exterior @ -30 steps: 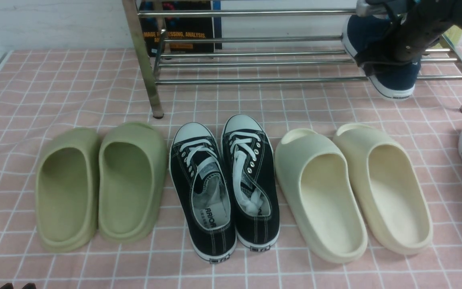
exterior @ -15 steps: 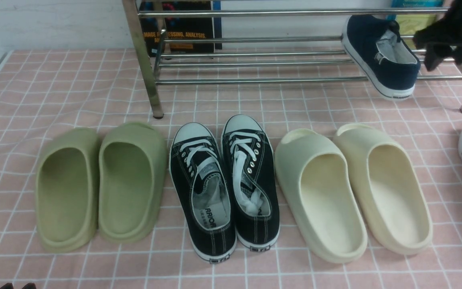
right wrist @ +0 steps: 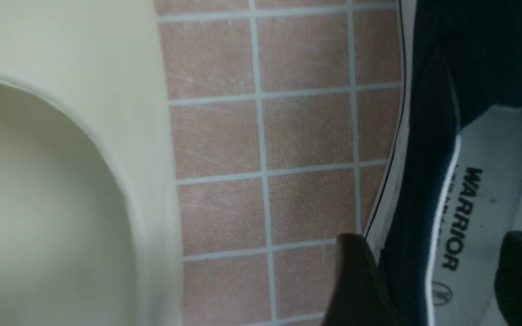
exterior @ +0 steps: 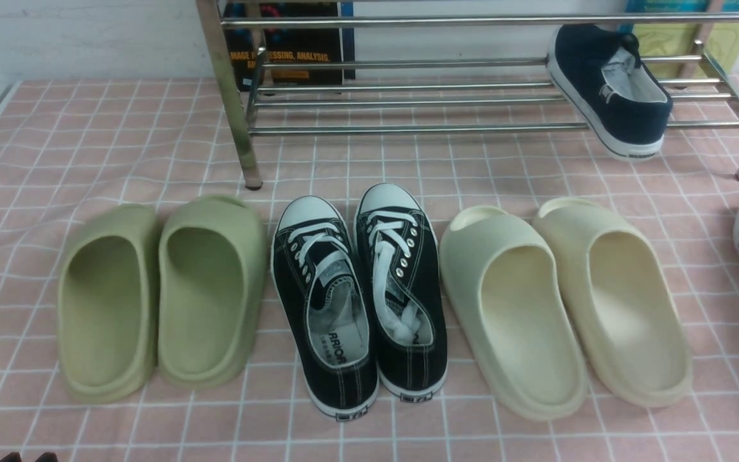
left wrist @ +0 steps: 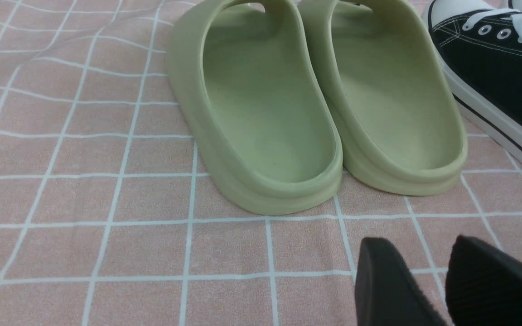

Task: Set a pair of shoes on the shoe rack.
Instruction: Use the right arm to grab the shoe closest to it

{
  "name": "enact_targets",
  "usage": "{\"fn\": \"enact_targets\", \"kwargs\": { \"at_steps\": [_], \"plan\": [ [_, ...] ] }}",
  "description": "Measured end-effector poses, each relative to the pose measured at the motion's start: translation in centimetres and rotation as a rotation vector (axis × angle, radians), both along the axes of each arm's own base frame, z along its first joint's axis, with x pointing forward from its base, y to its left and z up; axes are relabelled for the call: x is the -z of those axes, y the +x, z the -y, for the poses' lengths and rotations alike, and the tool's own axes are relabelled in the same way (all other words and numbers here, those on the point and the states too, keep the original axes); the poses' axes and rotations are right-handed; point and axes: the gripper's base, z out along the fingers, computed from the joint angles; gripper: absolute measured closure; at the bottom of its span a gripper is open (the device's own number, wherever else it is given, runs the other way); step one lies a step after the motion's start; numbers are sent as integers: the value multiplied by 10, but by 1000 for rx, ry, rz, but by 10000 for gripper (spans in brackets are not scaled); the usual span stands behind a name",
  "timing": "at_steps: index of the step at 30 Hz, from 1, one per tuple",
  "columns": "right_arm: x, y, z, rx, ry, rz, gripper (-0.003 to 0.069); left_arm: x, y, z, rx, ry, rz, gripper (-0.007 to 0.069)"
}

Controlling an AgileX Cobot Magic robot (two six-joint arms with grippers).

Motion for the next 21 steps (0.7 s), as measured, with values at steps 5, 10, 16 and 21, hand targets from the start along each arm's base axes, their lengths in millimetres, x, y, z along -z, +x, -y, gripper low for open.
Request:
{"fn": "enact_targets", "kwargs": {
  "at_steps": [5, 10, 16, 21],
  "plan": [
    [35, -9, 3, 52, -23, 56, 371, 0, 0, 0, 0, 0, 0, 384],
    [37, -7, 4, 60, -29, 89, 510, 0, 0, 0, 0, 1, 0, 384],
    [21, -13, 4, -11, -59, 98, 638, 0, 0, 0, 0, 1, 0, 384],
    [-10, -16, 1, -58, -45, 83, 638, 0, 0, 0, 0, 1, 0, 384]
  ]
}}
